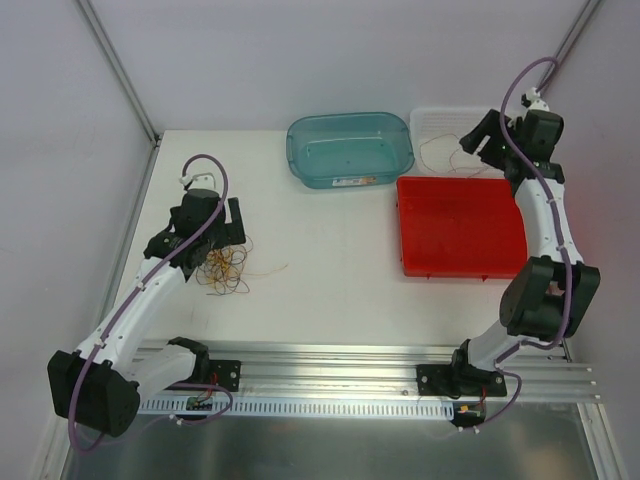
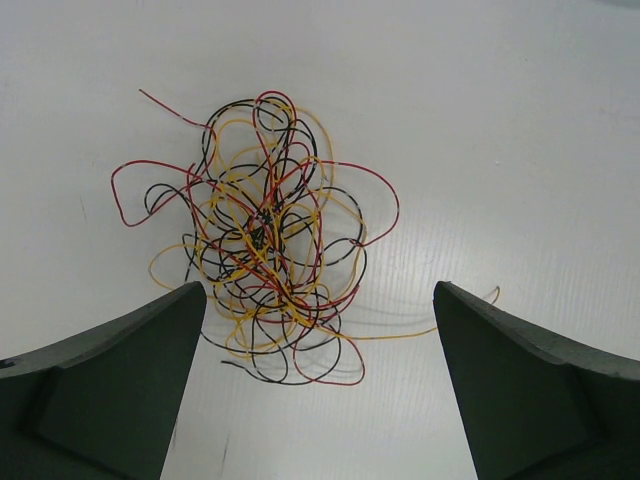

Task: Untangle the cables

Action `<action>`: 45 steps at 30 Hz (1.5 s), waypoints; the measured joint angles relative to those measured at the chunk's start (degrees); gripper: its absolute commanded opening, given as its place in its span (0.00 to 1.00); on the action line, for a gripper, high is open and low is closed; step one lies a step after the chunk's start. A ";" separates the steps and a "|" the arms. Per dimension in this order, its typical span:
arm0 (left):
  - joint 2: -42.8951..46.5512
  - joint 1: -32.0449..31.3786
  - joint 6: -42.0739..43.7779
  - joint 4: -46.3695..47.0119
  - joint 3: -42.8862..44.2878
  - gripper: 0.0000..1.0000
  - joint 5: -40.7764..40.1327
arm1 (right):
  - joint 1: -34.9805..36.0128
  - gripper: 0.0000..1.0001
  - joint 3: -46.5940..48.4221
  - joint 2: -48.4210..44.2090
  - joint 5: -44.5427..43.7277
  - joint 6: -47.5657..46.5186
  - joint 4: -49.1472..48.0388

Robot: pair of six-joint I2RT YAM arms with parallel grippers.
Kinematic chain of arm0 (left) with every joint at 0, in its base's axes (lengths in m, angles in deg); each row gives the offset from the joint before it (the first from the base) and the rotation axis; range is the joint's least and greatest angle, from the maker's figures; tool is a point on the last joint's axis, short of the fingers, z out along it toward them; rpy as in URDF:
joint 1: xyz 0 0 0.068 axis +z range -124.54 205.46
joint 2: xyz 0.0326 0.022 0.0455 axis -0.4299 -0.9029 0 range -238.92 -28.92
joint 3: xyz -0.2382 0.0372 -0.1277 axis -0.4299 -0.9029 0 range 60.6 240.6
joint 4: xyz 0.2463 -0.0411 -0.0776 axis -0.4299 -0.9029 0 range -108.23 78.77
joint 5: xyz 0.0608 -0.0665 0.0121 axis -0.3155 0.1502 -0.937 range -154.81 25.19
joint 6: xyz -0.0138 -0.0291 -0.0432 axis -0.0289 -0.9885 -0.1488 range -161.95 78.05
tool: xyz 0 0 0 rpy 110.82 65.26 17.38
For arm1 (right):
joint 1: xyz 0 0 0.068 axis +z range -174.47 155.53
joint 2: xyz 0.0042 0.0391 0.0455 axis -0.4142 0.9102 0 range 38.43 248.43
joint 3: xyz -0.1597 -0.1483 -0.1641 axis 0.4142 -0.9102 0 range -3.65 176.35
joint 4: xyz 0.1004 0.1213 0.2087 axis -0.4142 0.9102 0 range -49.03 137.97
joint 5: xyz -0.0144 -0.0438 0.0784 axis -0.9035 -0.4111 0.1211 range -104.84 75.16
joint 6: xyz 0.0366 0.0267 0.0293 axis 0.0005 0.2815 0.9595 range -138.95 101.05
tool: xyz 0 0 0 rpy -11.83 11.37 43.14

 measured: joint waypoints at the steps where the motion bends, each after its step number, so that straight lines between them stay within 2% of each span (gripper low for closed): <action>1: 0.04 0.00 -0.02 0.00 0.00 0.99 0.33 | 0.00 0.75 -2.71 -1.62 0.20 0.33 -0.15; 8: 0.61 0.00 0.00 0.00 -0.09 0.99 1.01 | -0.04 0.72 -21.46 -3.80 1.27 4.02 -1.97; 11: 1.09 0.00 0.00 0.00 -0.20 0.99 1.03 | -0.26 0.72 -25.68 -3.80 0.98 5.33 -1.01; 29: 1.18 0.00 0.02 0.00 -0.22 0.99 1.36 | -1.01 0.69 -31.28 -2.08 -7.50 19.52 -3.43; 33: 1.18 0.00 0.02 0.00 -0.22 0.99 1.36 | -1.01 0.64 -31.82 -1.81 -8.50 21.77 -3.85; 36: 1.18 0.00 0.02 0.00 -0.22 0.99 1.36 | -1.01 0.51 -32.26 -0.98 -8.57 22.97 -4.50; 37: 1.18 0.00 0.02 -0.02 -0.22 0.99 1.36 | -1.01 0.39 -32.28 -0.44 -8.57 23.30 -4.83; 39: 1.18 0.00 0.02 0.00 -0.22 0.99 1.36 | -1.01 0.25 -32.30 0.52 -8.76 24.00 -5.49; 40: 1.18 0.00 0.02 0.00 -0.22 0.99 1.36 | -1.01 0.11 -32.37 0.81 -8.90 24.20 -5.68; 41: 1.18 0.00 0.02 0.00 -0.22 0.99 1.36 | -1.03 0.05 -32.46 0.85 -8.96 24.30 -5.70; 42: 1.18 0.00 0.02 0.00 -0.22 0.99 1.36 | -1.03 0.01 -32.54 0.83 -9.09 24.76 -5.70; 45: 1.18 0.00 0.02 0.00 -0.22 0.99 1.36 | -1.01 0.01 -32.54 0.20 -9.38 24.65 -5.99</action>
